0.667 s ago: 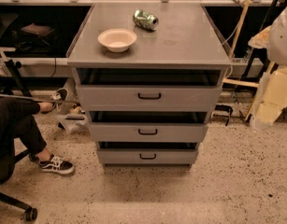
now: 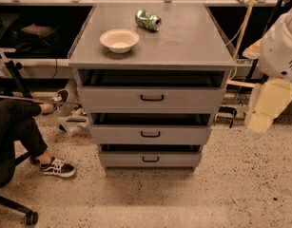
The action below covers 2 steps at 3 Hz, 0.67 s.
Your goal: Open bottom drawer
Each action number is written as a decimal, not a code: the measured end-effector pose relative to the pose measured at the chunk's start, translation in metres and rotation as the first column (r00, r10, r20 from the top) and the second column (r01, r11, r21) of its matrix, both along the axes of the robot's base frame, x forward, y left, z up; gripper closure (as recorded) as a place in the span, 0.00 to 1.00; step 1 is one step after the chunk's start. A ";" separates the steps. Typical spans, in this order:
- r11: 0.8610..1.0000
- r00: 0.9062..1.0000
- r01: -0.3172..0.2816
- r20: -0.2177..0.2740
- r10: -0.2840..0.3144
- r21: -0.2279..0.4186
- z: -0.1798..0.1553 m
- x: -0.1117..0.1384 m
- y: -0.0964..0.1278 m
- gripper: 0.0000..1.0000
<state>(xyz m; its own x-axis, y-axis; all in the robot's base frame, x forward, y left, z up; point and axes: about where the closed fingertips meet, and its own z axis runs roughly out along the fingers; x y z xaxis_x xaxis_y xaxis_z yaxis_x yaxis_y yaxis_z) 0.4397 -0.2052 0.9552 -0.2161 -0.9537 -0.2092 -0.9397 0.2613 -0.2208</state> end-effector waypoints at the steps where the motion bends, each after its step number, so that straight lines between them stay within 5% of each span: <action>1: 0.993 0.997 0.014 -0.082 -0.005 0.118 -0.064 -0.004 0.040 0.00; 2: 0.963 0.977 0.057 -0.215 0.001 0.263 -0.160 -0.014 0.096 0.00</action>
Offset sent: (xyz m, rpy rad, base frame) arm -0.1081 0.1554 -0.4246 0.3500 0.7154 -0.0669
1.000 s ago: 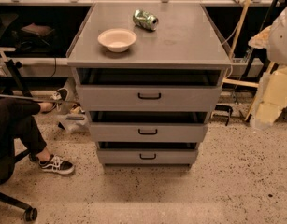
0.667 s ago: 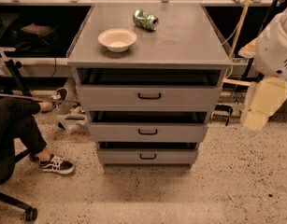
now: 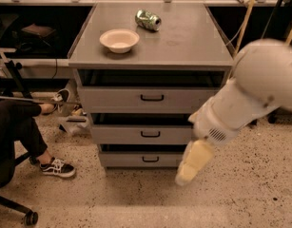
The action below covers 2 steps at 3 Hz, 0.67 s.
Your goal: Open bottom drawer
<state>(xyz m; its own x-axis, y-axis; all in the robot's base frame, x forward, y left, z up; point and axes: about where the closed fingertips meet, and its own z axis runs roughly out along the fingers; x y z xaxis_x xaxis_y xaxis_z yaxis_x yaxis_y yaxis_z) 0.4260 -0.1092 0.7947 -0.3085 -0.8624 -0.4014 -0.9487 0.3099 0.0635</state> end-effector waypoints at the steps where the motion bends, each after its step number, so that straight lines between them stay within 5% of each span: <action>1: 0.999 0.987 0.025 -0.162 -0.018 0.040 -0.121 -0.019 0.033 0.00; 2: 0.999 0.948 0.036 -0.318 -0.029 0.015 -0.241 -0.047 0.052 0.00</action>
Offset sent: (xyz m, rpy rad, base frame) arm -0.0789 0.0754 -0.3904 -0.0023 0.5322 -0.0470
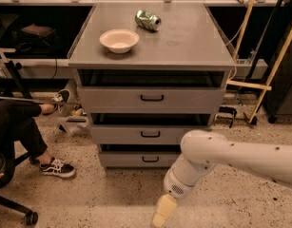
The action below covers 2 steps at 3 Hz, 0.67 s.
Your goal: Open bottom drawer
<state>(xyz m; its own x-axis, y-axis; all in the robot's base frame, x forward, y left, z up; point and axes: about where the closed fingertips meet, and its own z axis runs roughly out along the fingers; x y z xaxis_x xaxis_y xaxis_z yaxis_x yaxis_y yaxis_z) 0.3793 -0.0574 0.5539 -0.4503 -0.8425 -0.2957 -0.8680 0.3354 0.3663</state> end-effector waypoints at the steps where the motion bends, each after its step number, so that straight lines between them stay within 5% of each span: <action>1: 0.999 0.997 0.033 -0.073 -0.033 0.000 -0.076 0.001 0.009 0.00; 2: 0.995 0.993 0.097 -0.065 -0.096 0.022 -0.109 0.026 0.004 0.00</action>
Offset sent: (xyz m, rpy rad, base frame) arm 0.0640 -0.0053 -0.1457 0.0578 0.0382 -0.1839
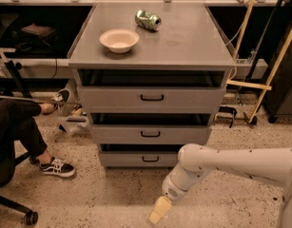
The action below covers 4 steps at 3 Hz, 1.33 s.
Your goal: Open bottom drawer
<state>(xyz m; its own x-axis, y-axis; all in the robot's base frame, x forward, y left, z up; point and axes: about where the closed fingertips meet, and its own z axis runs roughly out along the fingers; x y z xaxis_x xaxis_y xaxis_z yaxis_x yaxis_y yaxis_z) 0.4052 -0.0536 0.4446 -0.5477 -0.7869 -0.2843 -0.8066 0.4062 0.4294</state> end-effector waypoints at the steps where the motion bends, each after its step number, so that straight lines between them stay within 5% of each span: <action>1: 0.997 0.995 0.057 0.081 -0.062 0.053 0.005 0.027 -0.020 0.00; 3: 0.996 0.991 0.078 0.104 -0.083 0.050 0.003 0.029 -0.029 0.00; 4: 0.993 0.976 0.114 0.191 -0.107 -0.023 0.007 0.026 -0.042 0.00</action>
Offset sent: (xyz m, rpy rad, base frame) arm 0.0247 -0.0163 0.0037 0.0449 -0.0727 -0.0521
